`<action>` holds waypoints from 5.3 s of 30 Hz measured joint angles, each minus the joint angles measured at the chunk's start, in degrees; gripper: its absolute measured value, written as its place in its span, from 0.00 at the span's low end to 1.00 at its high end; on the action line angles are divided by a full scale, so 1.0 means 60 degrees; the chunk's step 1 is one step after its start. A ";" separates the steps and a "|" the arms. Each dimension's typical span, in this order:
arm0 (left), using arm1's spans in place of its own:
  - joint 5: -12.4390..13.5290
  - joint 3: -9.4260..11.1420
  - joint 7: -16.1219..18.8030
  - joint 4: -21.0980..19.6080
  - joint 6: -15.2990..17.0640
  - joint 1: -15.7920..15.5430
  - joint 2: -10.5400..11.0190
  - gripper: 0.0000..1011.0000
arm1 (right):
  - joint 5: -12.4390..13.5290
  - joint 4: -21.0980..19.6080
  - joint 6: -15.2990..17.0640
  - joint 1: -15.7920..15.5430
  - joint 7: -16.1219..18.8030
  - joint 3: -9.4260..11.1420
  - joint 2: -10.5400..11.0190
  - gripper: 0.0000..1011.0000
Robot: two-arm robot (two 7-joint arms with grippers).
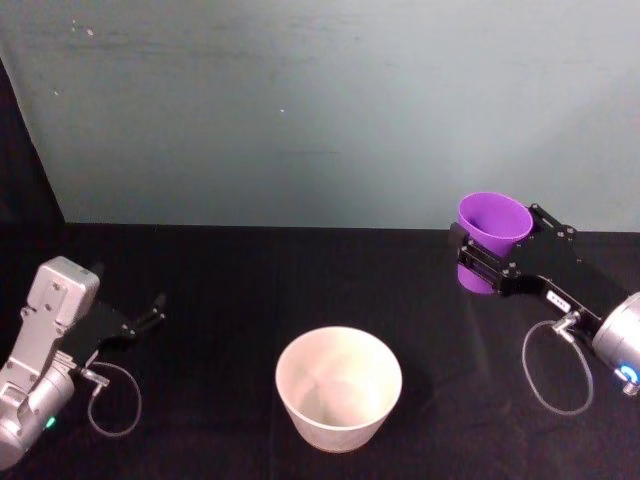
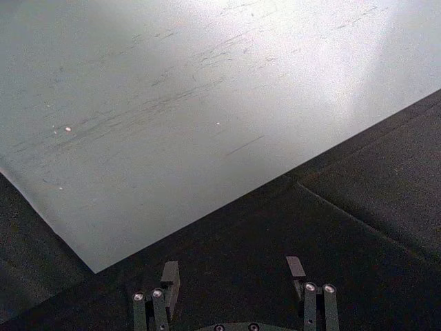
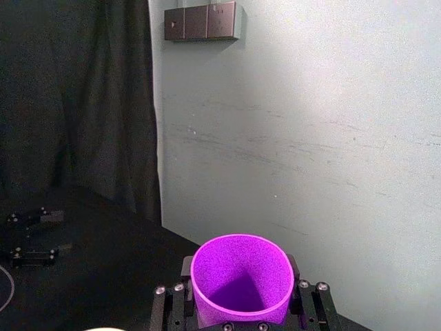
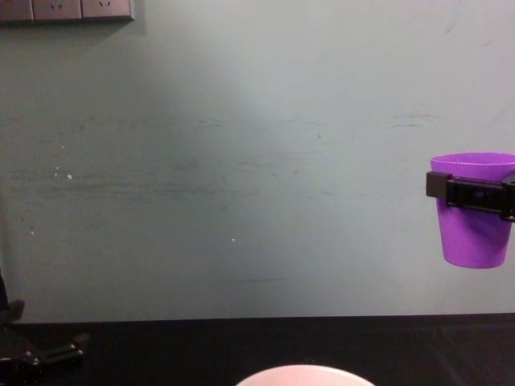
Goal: Pick up the cup and pour the mung beans from the cup into the bowl.
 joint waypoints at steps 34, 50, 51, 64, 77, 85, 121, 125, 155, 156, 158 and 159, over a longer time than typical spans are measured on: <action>0.0000 0.0000 0.0000 0.0000 0.0000 0.0000 0.0000 0.99 | -0.1166 0.1176 0.0187 0.1652 0.0129 -0.1233 -0.0105 0.74; 0.0000 0.0000 0.0000 0.0000 0.0000 0.0000 0.0000 0.99 | -0.4802 0.0658 0.0775 0.2368 0.0257 -0.3096 0.0732 0.74; 0.0000 0.0000 0.0000 0.0000 0.0000 0.0000 0.0000 0.99 | -0.5129 0.0530 0.0877 0.2419 0.0303 -0.3239 0.0832 0.74; 0.0000 0.0000 0.0000 0.0000 0.0000 0.0000 0.0000 0.99 | -0.7700 -0.0249 0.1610 0.2907 0.0863 -0.4386 0.1496 0.74; 0.0000 0.0000 0.0000 0.0000 0.0000 0.0000 0.0000 0.99 | -1.0092 -0.0499 0.1867 0.3463 0.1531 -0.5549 0.1721 0.74; 0.0000 0.0000 0.0000 0.0000 0.0000 0.0001 0.0000 0.99 | -1.0772 -0.0466 0.1747 0.3589 0.1761 -0.5780 0.1655 0.74; 0.0000 0.0000 0.0000 0.0000 0.0000 0.0000 0.0000 0.99 | -1.3543 -0.0237 0.1303 0.4008 0.2716 -0.6579 0.1236 0.74; 0.0000 0.0000 0.0000 0.0000 0.0000 0.0000 0.0000 0.99 | -1.3912 -0.0266 0.1274 0.3999 0.2661 -0.6642 0.1235 0.74; 0.0000 0.0000 0.0000 0.0000 0.0000 0.0000 0.0000 0.99 | -1.6932 -0.0351 0.0850 0.4216 0.3313 -0.7427 0.1092 0.74; 0.0000 0.0000 0.0000 0.0000 0.0000 0.0001 0.0000 0.99 | -1.7019 -0.0353 0.0841 0.4225 0.3329 -0.7455 0.1089 0.74; 0.0000 0.0000 0.0000 0.0000 0.0000 0.0000 0.0000 0.99 | -1.7236 -0.0354 0.0799 0.4236 0.3375 -0.7515 0.1077 0.74; 0.0000 0.0000 0.0000 0.0000 0.0000 0.0001 0.0000 0.99 | -1.7236 -0.0354 0.0799 0.4236 0.3375 -0.7515 0.1077 0.74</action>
